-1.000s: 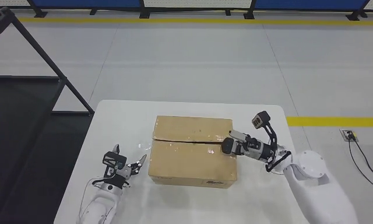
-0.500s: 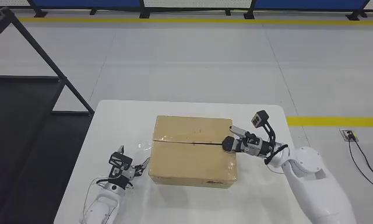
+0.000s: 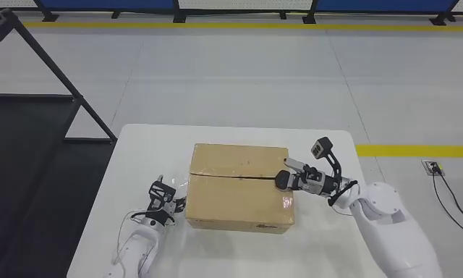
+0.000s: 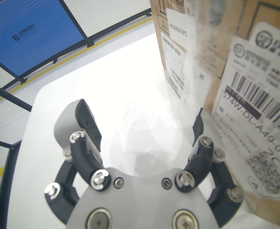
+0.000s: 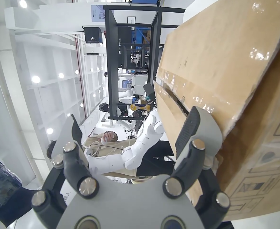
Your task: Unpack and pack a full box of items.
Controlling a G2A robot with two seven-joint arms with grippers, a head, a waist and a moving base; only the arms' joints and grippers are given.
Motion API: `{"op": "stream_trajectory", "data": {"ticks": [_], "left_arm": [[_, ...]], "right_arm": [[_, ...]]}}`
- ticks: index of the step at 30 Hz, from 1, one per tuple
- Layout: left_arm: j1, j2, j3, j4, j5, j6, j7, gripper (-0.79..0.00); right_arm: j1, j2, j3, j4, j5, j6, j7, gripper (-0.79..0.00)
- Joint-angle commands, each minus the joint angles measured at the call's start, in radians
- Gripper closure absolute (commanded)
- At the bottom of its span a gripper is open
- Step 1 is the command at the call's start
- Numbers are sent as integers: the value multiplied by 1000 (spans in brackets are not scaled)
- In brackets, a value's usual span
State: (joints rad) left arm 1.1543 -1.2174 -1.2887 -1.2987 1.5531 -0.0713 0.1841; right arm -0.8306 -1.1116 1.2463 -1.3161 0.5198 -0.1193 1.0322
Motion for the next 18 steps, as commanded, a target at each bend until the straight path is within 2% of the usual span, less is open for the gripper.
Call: {"op": "stream_trajectory", "data": {"ticks": [1, 18], "left_arm": [[-12, -3, 8, 14, -5, 2, 5, -785], [-61, -31, 8, 63, -103, 139, 63, -785]], "right_arm": [[2, 0, -2, -1, -3, 2, 2, -785], [22, -4, -26, 11, -9, 3, 6, -785]]}}
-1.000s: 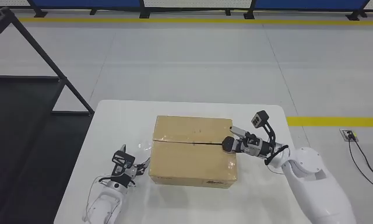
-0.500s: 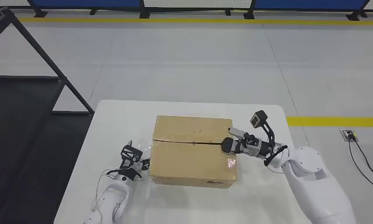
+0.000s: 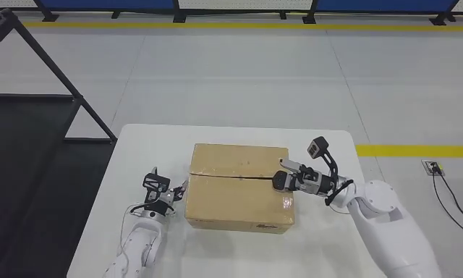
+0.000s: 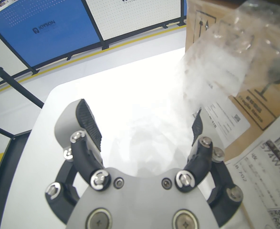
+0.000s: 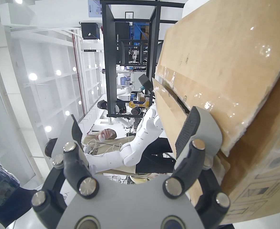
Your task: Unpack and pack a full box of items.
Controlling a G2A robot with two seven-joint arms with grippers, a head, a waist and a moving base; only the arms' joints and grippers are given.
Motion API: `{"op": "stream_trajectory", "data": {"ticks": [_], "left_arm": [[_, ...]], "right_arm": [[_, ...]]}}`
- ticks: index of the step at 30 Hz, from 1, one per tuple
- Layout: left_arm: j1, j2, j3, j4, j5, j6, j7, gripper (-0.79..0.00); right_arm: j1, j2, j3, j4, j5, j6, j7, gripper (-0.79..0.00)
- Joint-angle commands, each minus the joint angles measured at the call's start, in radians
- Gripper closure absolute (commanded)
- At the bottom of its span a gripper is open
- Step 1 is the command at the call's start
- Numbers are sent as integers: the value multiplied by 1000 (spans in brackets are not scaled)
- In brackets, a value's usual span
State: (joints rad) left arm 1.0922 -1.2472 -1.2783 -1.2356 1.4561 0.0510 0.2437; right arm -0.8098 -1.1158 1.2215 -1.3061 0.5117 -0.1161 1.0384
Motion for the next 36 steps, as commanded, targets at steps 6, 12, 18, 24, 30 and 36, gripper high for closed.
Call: {"op": "stream_trajectory", "data": {"ticks": [6, 12, 18, 24, 30, 36], "left_arm": [[11, -2, -32, 2, -32, 30, 28, -785], [33, -1, -65, -22, -42, 48, 69, -785], [49, 3, -59, -38, 7, -8, 61, -785], [77, 6, -55, -52, 45, -53, 60, -785], [84, 9, -44, -56, 82, -111, 49, -785], [86, 10, -45, -54, 93, -128, 33, -785]], "right_arm": [[12, -2, -9, 12, 1, 3, 2, -785], [32, -6, -22, 29, 3, 4, 4, -785], [48, -10, -34, 41, 4, 3, 7, -785], [52, -11, -36, 46, 7, -1, 7, -785], [51, -12, -36, 45, 6, -1, 6, -785], [49, -12, -36, 42, 7, -1, 6, -785]]}}
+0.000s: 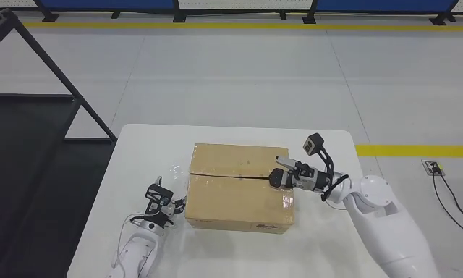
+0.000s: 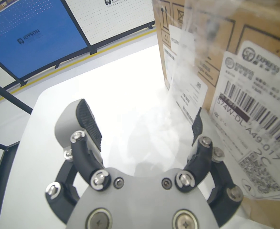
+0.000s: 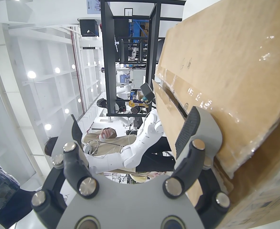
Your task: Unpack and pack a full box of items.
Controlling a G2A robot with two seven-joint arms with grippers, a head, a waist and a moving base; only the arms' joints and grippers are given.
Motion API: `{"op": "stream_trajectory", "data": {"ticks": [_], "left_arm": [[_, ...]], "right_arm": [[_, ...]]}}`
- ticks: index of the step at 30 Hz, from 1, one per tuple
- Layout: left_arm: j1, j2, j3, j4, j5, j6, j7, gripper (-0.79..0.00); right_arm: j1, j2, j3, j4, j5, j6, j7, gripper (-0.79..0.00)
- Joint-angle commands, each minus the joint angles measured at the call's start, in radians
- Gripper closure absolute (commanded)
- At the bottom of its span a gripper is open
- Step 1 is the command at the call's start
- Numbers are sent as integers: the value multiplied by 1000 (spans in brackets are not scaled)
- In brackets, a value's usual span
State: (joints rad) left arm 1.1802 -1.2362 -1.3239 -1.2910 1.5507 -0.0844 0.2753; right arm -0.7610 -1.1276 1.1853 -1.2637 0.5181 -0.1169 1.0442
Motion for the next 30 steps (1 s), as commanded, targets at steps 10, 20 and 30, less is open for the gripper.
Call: {"op": "stream_trajectory", "data": {"ticks": [10, 20, 30], "left_arm": [[-96, -23, 64, 89, 65, 136, 13, -785], [-184, -52, 107, 195, 75, 296, 57, -785], [-173, -59, 32, 178, -47, 368, 125, -785]], "right_arm": [[0, -2, -7, -8, -2, 2, -1, -785], [-14, 1, 2, -26, -10, 5, -3, -785], [-11, 1, -1, -35, -14, 10, 0, -785]]}}
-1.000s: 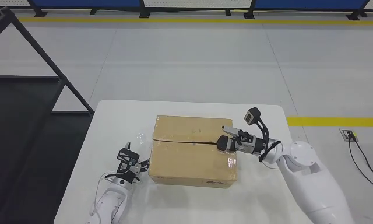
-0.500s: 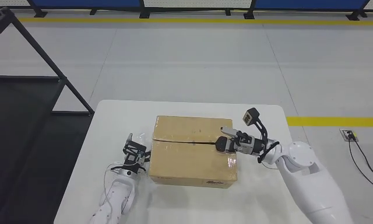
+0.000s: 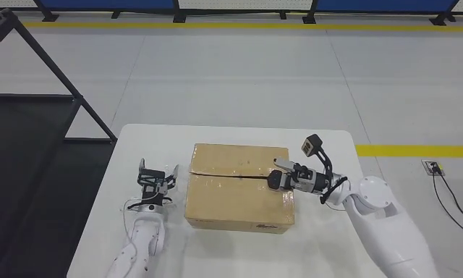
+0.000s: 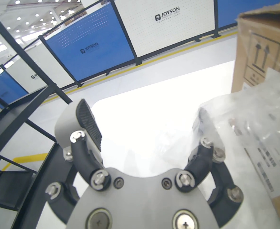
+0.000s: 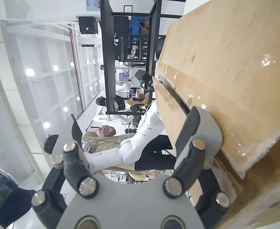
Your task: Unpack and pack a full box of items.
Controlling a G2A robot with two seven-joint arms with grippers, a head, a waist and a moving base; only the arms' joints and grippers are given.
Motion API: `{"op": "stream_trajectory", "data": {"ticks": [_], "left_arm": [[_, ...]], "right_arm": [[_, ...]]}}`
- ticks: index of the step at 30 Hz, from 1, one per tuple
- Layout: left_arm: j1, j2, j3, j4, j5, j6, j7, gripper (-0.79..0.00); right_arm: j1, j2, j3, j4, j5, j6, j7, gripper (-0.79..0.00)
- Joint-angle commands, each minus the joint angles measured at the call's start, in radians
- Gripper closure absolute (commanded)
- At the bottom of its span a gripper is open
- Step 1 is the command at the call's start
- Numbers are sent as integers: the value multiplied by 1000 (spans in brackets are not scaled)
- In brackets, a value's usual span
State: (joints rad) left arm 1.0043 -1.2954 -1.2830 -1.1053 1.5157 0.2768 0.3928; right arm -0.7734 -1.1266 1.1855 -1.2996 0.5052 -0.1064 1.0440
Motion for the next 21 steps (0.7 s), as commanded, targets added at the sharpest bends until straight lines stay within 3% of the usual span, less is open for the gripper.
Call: {"op": "stream_trajectory", "data": {"ticks": [1, 21], "left_arm": [[8, -1, -17, -17, -27, 8, 13, -785], [145, -2, -165, -270, -232, -8, 75, -785]], "right_arm": [[3, -1, -3, 1, 0, -1, 1, -785], [-1, -3, 5, 14, 20, 5, -30, -785]]}}
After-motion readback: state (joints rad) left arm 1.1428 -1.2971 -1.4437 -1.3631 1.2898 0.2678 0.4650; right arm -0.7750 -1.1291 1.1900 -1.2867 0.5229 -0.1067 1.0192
